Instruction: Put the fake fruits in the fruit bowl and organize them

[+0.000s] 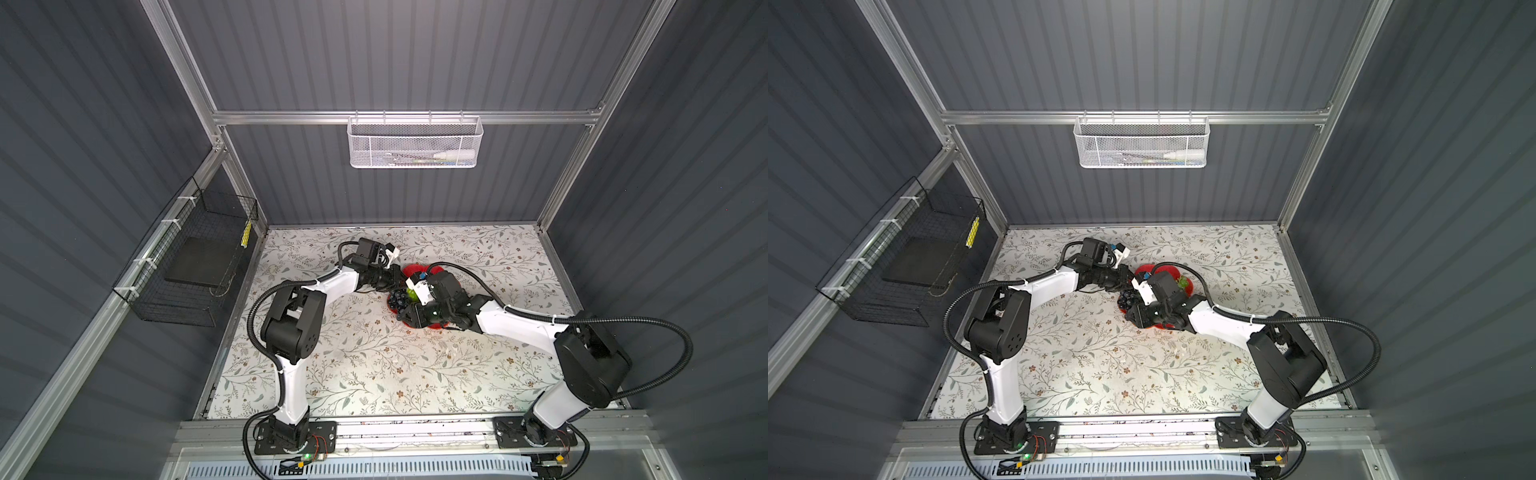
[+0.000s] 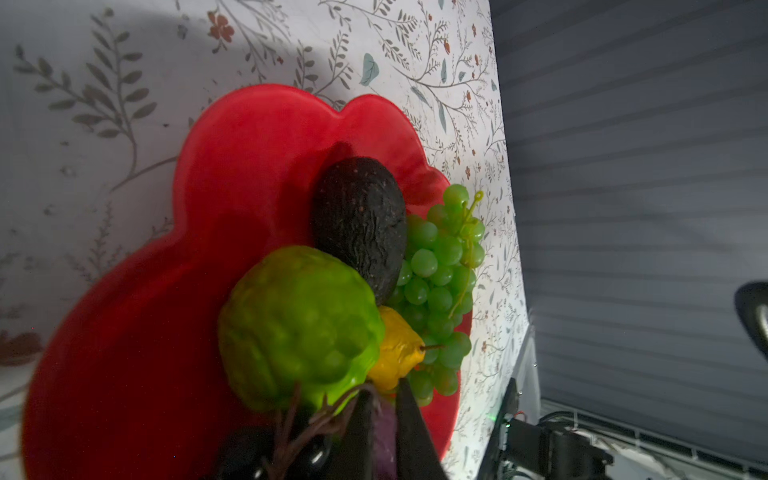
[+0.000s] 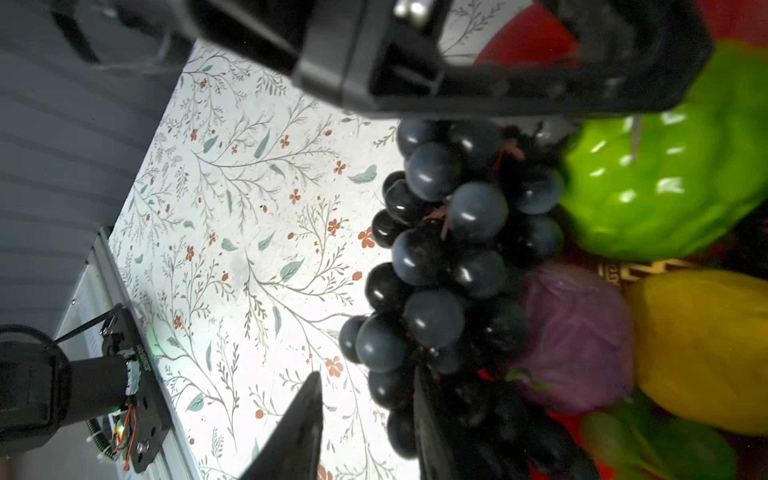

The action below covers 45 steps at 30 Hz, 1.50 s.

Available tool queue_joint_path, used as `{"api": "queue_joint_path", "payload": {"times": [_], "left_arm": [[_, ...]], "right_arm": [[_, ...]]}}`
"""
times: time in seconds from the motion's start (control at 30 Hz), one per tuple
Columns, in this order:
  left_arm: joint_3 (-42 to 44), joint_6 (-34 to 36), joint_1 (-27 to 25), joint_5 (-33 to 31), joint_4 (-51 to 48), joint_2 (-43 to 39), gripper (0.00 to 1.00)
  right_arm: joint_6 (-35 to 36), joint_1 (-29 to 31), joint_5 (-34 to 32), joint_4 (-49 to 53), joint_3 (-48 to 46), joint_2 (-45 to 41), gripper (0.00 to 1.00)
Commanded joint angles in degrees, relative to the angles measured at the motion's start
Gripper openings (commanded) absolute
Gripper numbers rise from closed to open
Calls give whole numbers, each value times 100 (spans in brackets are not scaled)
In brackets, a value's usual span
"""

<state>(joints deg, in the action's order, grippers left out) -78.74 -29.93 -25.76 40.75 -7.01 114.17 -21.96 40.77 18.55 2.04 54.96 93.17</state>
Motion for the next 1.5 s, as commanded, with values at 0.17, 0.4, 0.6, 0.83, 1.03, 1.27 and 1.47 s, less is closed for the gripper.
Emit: {"api": "queue_joint_path", "payload": {"times": [0.17, 0.4, 0.6, 0.83, 1.03, 1.27, 1.47], "left_arm": [[-440, 399, 89, -369, -757, -524, 61], [-390, 677, 89, -1601, -1543, -1236, 75], [-2, 572, 89, -2688, -2346, -1552, 50], [817, 252, 81, -2607, -1773, -1671, 25], [1019, 173, 39, -2232, -1268, -1470, 26], [793, 193, -86, -1766, -975, -1045, 26], [630, 190, -140, -1685, -839, -814, 26]], "right_arm": [[-189, 22, -608, 13, 85, 219, 39], [-187, 10, -685, 76, 214, 176, 44], [-277, 10, -634, 150, 152, -490, 51], [-16, -7, -1104, 491, 64, -1173, 57], [-68, -104, -1112, 554, -118, -1212, 57], [-130, -146, -1134, 563, -230, -1194, 57], [-109, -179, -1135, 629, -240, -1178, 57]]}}
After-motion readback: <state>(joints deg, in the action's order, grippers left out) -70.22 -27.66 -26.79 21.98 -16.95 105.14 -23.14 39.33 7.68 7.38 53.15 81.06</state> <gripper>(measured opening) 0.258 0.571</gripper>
